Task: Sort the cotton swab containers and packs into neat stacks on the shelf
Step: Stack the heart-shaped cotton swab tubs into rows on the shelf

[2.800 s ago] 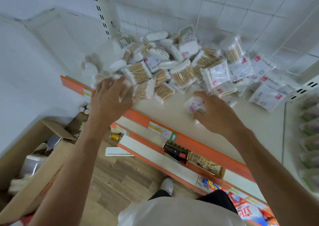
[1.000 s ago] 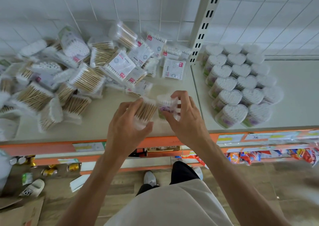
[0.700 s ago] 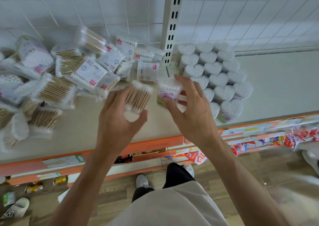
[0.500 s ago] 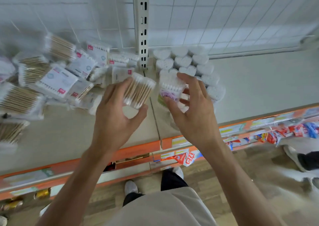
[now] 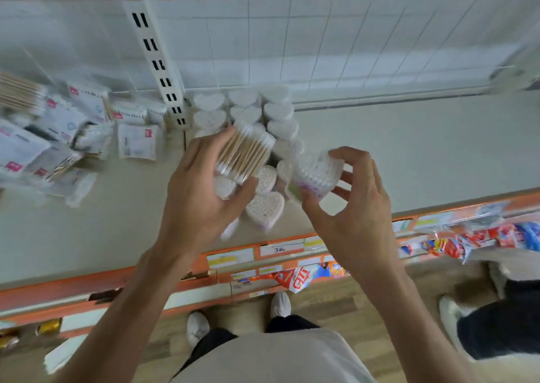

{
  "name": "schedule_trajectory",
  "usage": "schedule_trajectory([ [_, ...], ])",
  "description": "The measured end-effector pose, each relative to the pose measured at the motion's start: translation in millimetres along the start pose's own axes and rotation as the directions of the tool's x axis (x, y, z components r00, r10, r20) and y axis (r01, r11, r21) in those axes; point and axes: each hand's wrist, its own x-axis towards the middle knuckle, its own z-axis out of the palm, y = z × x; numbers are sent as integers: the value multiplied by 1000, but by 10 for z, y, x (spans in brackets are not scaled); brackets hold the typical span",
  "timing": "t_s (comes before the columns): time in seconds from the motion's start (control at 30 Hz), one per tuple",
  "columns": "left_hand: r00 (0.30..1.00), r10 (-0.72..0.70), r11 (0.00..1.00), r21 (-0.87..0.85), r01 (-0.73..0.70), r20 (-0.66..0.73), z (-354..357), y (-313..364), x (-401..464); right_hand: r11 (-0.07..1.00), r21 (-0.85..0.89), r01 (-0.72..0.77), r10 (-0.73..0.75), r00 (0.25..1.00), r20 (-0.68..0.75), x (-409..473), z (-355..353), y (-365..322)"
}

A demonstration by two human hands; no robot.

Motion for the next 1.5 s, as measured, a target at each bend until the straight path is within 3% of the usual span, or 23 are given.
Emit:
schedule_trajectory([
  [0.5, 987, -105, 985, 120, 120, -125, 252, 259, -417, 995, -89, 41, -20, 974, 224, -84, 226, 719],
  [0.97, 973, -191, 976, 84, 203, -128, 309, 342, -558, 994, -86, 65, -45, 974, 223, -22, 333, 830],
  [1.17, 982, -156, 982, 95, 166, -106, 328, 400, -512, 989, -123, 82, -42, 954, 295, -45, 216, 799],
  [1.37, 999, -44, 993, 112, 47, -23, 380, 510, -358, 981, -11, 195, -184, 940, 288, 163, -224, 480],
  [1.5, 992, 80, 995, 47, -85, 96, 439, 649, -164, 952, -20, 306, -265, 853, 450, 475, -355, 426],
])
